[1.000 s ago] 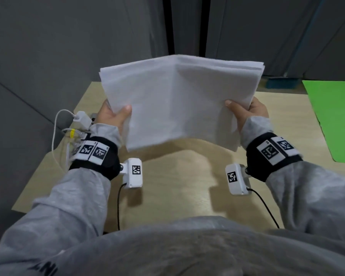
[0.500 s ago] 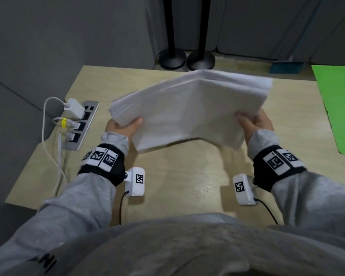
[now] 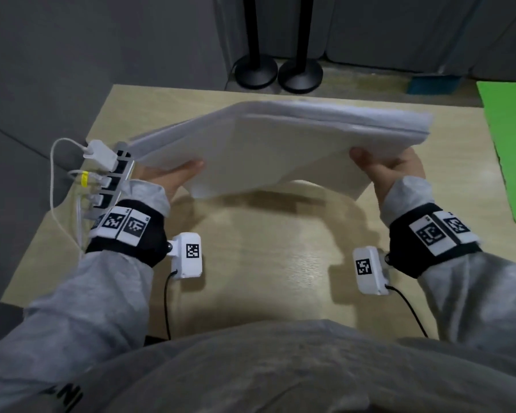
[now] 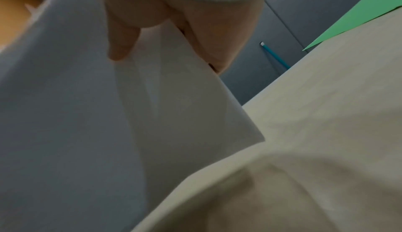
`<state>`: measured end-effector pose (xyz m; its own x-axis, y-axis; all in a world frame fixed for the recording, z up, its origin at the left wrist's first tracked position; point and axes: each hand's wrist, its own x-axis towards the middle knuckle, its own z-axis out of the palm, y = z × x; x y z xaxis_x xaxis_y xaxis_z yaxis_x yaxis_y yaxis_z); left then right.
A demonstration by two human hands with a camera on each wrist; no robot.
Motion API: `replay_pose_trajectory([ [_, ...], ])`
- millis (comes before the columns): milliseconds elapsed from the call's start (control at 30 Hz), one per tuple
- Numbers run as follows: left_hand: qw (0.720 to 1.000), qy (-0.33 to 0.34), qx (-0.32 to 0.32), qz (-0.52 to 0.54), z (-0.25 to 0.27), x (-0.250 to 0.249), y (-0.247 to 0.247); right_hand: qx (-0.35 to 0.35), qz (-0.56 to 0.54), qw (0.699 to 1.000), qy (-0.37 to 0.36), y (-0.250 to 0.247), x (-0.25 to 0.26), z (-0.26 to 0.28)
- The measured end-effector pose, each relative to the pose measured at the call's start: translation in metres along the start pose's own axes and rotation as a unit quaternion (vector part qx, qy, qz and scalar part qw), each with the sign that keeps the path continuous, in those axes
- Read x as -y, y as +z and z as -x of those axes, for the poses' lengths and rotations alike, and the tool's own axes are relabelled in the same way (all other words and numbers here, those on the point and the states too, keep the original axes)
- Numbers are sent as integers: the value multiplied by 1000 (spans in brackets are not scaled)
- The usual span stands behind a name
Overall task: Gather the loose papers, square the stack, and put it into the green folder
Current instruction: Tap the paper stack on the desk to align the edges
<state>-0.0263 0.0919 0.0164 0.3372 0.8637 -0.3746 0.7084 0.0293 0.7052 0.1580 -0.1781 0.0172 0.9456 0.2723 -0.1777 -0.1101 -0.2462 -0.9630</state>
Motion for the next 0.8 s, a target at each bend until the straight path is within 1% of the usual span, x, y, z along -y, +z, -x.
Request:
replay_pose_trajectory([
  [33, 1000, 0, 10, -10, -2, 2, 3, 12, 18, 1000, 9, 1, -2, -1],
  [100, 999, 22, 7, -45, -4, 5, 10, 43, 65, 997, 25, 1, -6, -3],
  [133, 999, 27, 8, -35, -1, 3, 15, 56, 100, 993, 28, 1, -5, -3],
  [167, 999, 17, 10, -30, -2, 4, 17, 52, 127, 990, 30, 2, -5, -3],
  [200, 999, 24, 6, -33, -1, 2, 17, 45, 139, 989, 29, 2, -4, -4],
  [300, 998, 58, -37, -10, 3, 1, 7, 21, 35, 999, 10, -1, -2, -7],
  [333, 997, 70, -33, 2, 3, 0, 5, 12, 12, 1000, -2, -2, -3, -9],
  [367, 997, 67, -25, 13, 0, 2, 4, 11, 6, 1000, -7, -3, -7, -11],
  [400, 997, 66, -16, 21, -2, 2, 5, 19, 19, 1000, -7, -2, -8, -12],
  [500, 999, 21, 12, -24, -9, 6, 13, 64, 115, 991, 19, 0, -17, -18],
  [533, 999, 23, 14, -30, -9, 5, 16, 78, 134, 988, 15, 1, -17, -18],
  [567, 999, 19, 9, -26, -9, 6, 16, 75, 129, 989, 5, 1, -15, -17],
  [600, 999, 37, -10, -18, -8, 6, 16, 56, 107, 993, 2, 1, -11, -15],
  [667, 997, 61, -48, 2, -2, 4, 9, 15, 35, 999, -3, 0, -4, -13],
  [733, 996, 77, -53, 14, -1, 3, 9, 10, -8, 1000, -12, 0, -4, -11],
  [767, 997, 66, -48, 9, -4, 4, 11, 22, 10, 1000, -1, 1, -9, -12],
  [800, 998, 57, -35, -11, -7, 7, 17, 39, 68, 997, 20, 2, -11, -10],
])
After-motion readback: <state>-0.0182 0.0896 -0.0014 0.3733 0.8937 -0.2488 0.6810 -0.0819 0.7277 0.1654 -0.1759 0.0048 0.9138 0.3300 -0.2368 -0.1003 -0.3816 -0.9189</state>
